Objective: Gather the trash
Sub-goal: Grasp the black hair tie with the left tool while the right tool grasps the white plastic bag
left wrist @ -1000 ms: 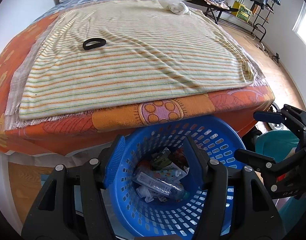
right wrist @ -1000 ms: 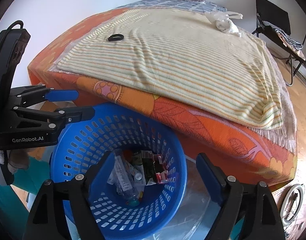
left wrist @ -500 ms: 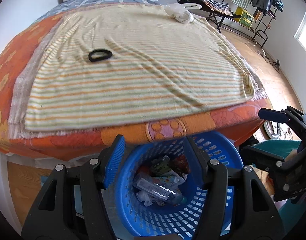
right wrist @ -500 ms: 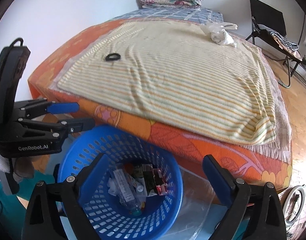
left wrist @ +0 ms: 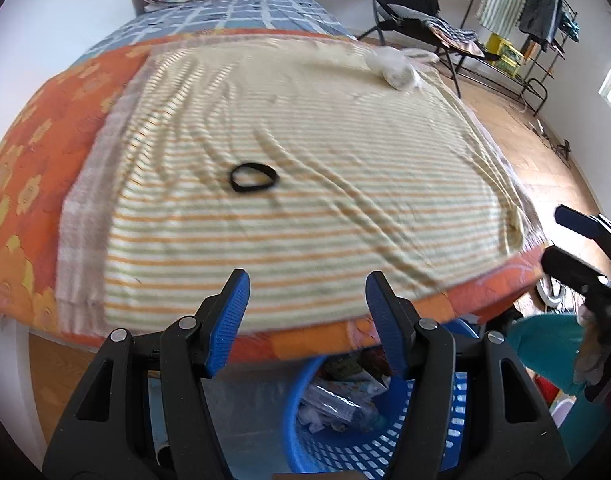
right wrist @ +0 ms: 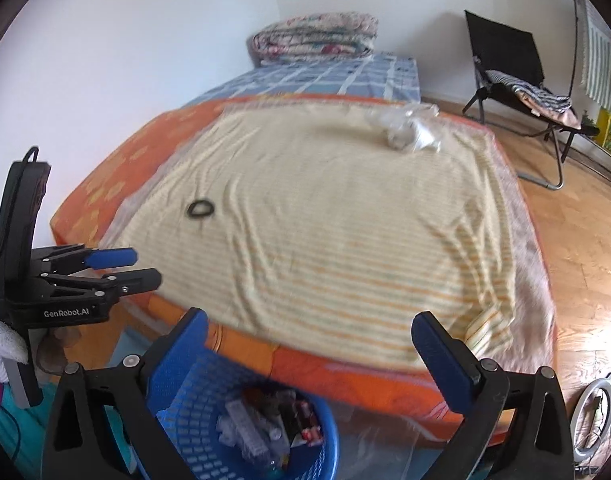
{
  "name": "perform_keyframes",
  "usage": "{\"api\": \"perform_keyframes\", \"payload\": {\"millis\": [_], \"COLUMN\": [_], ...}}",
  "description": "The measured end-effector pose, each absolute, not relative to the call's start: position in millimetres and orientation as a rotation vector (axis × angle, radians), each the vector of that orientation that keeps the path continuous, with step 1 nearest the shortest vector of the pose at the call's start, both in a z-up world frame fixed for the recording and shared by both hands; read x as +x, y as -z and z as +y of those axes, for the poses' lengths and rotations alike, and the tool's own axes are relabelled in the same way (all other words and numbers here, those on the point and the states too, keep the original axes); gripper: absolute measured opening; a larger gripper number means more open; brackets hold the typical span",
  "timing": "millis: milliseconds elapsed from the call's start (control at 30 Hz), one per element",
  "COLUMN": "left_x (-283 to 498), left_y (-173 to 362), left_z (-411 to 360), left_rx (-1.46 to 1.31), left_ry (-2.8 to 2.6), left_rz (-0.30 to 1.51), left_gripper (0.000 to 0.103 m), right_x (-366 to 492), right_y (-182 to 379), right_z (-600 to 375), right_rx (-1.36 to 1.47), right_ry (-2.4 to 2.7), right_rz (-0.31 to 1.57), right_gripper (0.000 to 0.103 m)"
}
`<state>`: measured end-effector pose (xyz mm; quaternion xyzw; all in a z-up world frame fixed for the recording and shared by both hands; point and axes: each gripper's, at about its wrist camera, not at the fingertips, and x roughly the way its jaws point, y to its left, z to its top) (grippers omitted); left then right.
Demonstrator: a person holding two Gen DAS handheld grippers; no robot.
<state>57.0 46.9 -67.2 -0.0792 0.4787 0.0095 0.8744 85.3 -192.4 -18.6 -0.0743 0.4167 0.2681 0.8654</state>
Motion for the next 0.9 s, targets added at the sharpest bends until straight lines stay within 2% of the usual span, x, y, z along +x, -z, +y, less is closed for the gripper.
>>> {"api": "perform_keyframes", "payload": {"millis": [367, 533, 633, 733, 833, 900], "left_x": [91.3, 103.1, 109.8, 116.0, 121.2, 125.1], "left_y": [64.5, 69.6, 73.6, 77.0, 81.9, 86.7], "left_z": [84.5, 99.7, 104.5, 107.9, 109.8, 109.6], "left_rx": [-0.213, -0.27, -0.277, -0.294, -0.318, -0.314], "left_ry": [-0.057, -0.067, -0.079, -0.086, -0.083, -0.083], "left_rz": [1.005, 1.018, 1.025, 1.029, 1.041, 1.054], "left_gripper": [0.062, 0.062, 0.05, 0.05, 0.042, 0.04], "right_x": [124.3, 168.9, 199.0, 231.9, 262.2, 281.1], "right_y": [4.8, -0.9, -0.3, 4.8, 10.3, 14.5], "right_z": [-194.7, -197.3, -199.6, -201.5, -205.3, -207.6], "right_rx": [-0.159, -0.18, -0.164, -0.152, -0.111, -0.07], "right_ry": [-0.542, -0.494, -0.478, -0.449, -0.417, -0.413], "right_rz": [0.811, 0.803, 0.823, 0.848, 0.877, 0.9], "right_gripper": [0.103, 0.103, 0.103, 0.102, 0.101, 0.095]}}
